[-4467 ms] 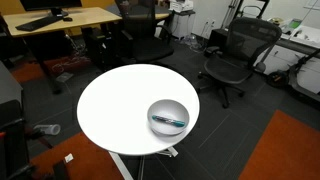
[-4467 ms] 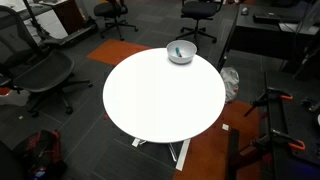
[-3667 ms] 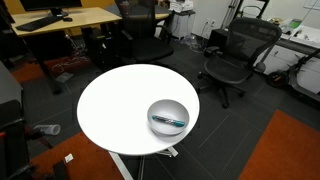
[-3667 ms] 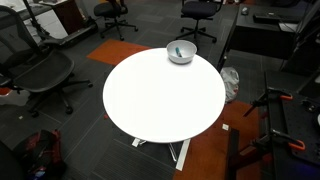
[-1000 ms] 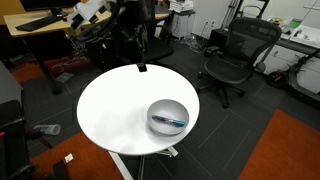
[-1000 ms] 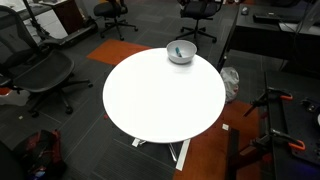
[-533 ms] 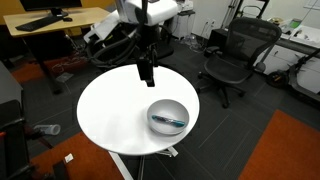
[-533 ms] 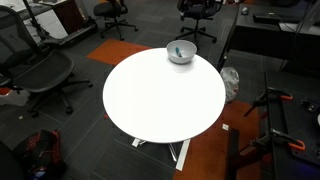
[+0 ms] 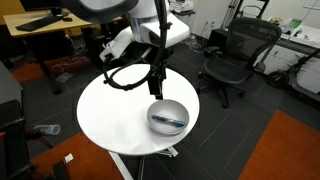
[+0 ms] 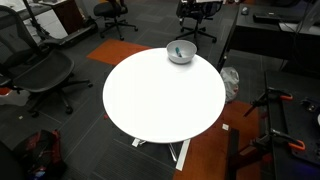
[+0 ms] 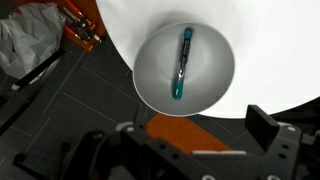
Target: Remove the green object from the grey bowl
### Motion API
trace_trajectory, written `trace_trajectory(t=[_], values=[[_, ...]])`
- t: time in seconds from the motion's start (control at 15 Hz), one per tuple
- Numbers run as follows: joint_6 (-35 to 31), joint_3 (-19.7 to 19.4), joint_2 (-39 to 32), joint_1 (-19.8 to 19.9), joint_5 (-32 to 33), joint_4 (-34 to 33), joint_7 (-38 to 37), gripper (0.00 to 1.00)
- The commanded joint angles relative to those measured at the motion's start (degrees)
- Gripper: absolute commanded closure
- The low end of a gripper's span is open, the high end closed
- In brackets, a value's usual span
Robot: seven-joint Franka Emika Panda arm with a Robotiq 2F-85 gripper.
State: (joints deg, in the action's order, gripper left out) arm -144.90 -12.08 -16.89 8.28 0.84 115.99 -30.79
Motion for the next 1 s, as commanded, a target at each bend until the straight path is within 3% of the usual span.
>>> trace_trajectory(t=[0.0, 0.27, 0.93], values=[[-1.52, -0.59, -3.43, -0.26, -2.30, -2.43, 0.31, 0.00], [-1.19, -0.26, -6.20, 0.04, -5.10, -4.18, 1.15, 0.00], [1.84, -1.04, -7.67, -0.53, -4.76, -5.06, 0.68, 0.00]])
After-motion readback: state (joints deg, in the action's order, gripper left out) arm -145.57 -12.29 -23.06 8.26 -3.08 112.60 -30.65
